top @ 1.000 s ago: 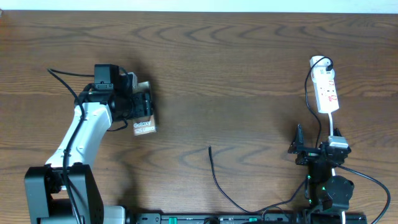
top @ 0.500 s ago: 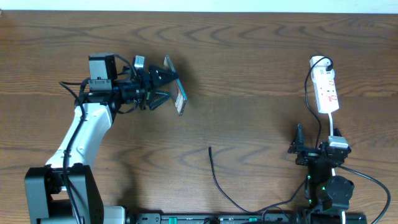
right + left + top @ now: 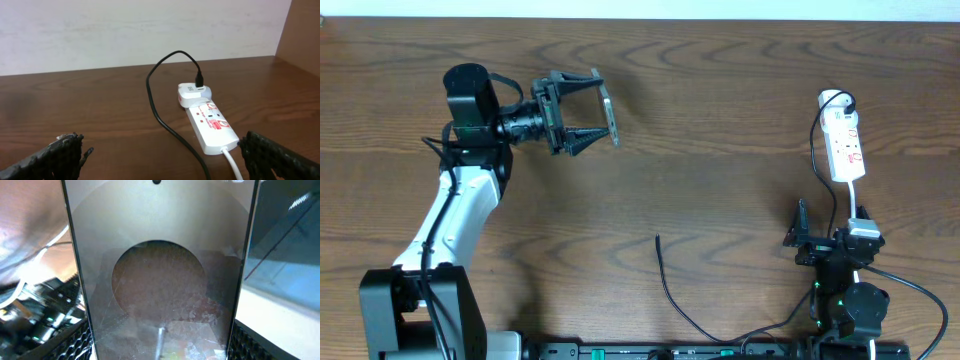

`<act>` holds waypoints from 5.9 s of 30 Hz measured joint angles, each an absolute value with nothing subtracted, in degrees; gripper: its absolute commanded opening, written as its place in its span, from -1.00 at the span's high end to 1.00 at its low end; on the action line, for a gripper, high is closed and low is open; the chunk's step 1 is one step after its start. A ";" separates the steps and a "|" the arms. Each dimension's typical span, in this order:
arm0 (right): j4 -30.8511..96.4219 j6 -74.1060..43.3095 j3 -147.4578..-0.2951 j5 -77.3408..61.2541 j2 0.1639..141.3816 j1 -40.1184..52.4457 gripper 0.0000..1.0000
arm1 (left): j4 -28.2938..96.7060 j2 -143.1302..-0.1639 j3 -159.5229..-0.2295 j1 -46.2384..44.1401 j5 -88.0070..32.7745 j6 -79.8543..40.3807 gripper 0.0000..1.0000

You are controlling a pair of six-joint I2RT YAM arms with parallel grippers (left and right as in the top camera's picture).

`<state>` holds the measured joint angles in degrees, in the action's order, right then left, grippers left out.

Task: Plug charger to phone and switch on socket
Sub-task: 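Lift the phone out of the stand and raise it with left gripper, then move the right gripper toward the phone held by the left gripper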

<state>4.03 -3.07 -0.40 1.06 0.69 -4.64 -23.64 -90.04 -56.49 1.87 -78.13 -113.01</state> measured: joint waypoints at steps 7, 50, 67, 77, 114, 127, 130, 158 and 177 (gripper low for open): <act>4.03 -3.05 -0.40 1.08 0.69 -4.64 -0.99 | -23.68 -90.04 -56.49 3.90 -78.13 -115.94 0.85; 4.03 -3.07 -0.40 1.06 0.69 -4.64 -0.99 | -23.75 -90.04 -56.49 4.12 -78.13 -115.94 0.85; 3.88 -3.07 -0.40 1.08 0.69 -4.64 -0.98 | -23.73 -90.04 -56.49 4.12 -78.13 -115.94 0.85; 3.88 -3.07 -0.40 0.99 0.69 -4.64 -0.99 | -23.75 -90.04 -56.49 4.12 -78.13 -115.94 0.85; 21.04 -8.82 -53.23 -36.53 62.89 -2.33 -0.98 | 0.91 -90.00 -56.53 4.12 -55.94 -81.97 0.85; 19.79 -9.43 -60.34 -41.56 80.36 12.91 -0.98 | 8.78 -90.00 -56.53 0.10 -46.13 -80.71 0.85; 16.99 -9.69 -60.40 -41.36 80.38 15.90 -0.99 | 8.84 -90.00 -56.53 -1.78 -44.51 -80.73 0.85; 12.29 -19.62 -61.04 -35.53 83.26 24.64 -0.96 | 7.29 -90.00 -56.53 -9.56 -42.04 -83.83 0.85; 8.97 -20.84 -61.06 -32.67 92.95 29.65 -0.59 | 7.27 -90.00 -56.53 -10.33 -42.09 -85.56 0.85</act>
<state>8.97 -20.84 -61.06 -32.67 92.95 29.65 7.27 -90.00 -56.53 -10.33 -42.09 -85.56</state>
